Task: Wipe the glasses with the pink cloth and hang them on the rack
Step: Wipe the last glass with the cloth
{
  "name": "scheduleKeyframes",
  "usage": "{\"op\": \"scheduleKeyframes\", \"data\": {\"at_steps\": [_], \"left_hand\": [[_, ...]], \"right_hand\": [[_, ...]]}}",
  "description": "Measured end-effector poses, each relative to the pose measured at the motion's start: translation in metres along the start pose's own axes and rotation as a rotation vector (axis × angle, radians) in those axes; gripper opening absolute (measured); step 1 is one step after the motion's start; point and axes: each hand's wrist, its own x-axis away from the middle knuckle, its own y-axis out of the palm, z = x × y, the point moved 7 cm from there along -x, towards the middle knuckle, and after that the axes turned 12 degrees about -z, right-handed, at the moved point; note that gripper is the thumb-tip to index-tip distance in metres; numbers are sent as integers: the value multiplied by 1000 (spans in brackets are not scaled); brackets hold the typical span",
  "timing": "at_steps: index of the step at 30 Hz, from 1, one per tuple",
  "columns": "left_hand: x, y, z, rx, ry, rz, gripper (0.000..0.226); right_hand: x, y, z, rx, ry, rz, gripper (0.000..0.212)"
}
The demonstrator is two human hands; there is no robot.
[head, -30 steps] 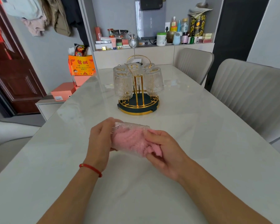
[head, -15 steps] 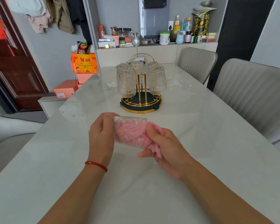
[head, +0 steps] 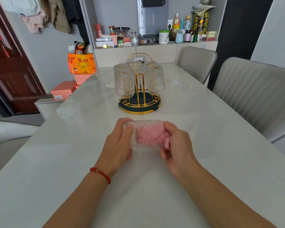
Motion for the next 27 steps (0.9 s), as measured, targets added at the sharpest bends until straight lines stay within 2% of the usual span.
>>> {"op": "scheduleKeyframes", "data": {"at_steps": [2,3,6,9,11,16,20,23,25,27], "left_hand": [[-1,3,-6,122,-97,21,44],[-2,2,-6,145,-84,38,41],[-4,-10,6,60,91,4,25],[-5,-14,11,-132,243,-146,33],[-4,-8,13,-121,264,-208,37],[-3,4,2,60,97,-278,48],[-3,8,-5,243,-90,-257,56],[-4,0,-2,100,-6,-249,49],[-5,-7,4,-86,99,-260,59],[-5,-6,8,-367,168,-258,70]], "right_hand": [[1,3,-8,107,-59,-9,28],[2,2,-9,134,-63,-15,29],[-2,5,2,11,60,-105,25],[-8,3,13,-174,195,-146,19],[-11,-5,9,-199,191,-106,14],[-7,-21,-15,56,15,50,24],[-5,-21,-18,69,2,60,24],[-6,-18,-17,120,53,25,23],[-7,-18,-15,133,89,12,25],[-8,-20,-14,124,106,20,22]]}}
